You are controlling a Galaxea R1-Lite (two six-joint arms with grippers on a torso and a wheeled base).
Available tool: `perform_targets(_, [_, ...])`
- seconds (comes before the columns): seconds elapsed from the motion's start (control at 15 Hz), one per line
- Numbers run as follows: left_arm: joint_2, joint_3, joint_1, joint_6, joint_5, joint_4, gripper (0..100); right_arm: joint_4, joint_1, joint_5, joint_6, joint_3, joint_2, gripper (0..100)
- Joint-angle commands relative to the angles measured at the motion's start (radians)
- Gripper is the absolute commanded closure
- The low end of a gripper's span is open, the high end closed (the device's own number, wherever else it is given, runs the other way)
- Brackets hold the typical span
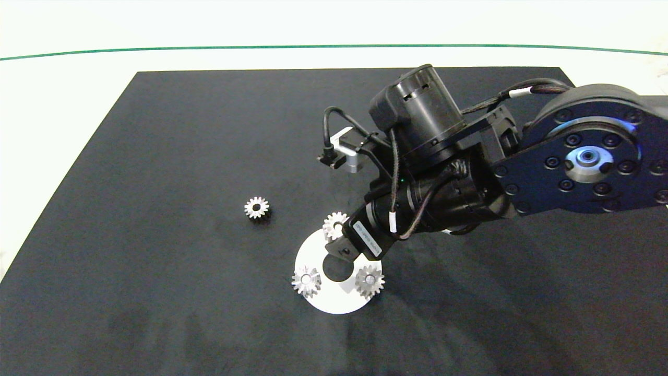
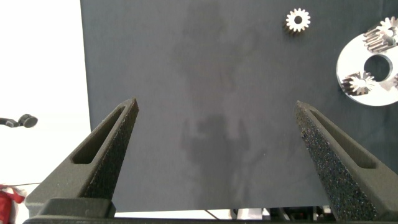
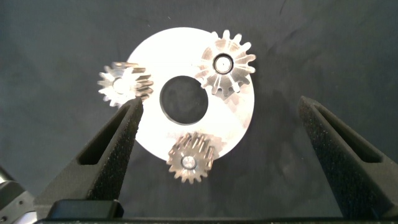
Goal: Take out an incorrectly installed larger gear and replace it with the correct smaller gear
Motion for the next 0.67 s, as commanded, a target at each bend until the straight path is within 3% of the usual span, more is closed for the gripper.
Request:
perform_targets(0.07, [-0.006,0.000,0.000,0.001,0.000,0.005,0,0.002,0.000,-0.006,0.000,-0.002,0.029,0])
perform_targets(0.47, [-0.006,0.000,0.000,0.007,0.000,0.005,0,0.002,-0.006,-0.009,0.000,-0.042,0.080,0])
perform_targets(0.67, [-0.010,0.000,0.000,0.008,0.000,0.005,0,0.002,-0.008,-0.026,0.003,-0.056,0.101,0])
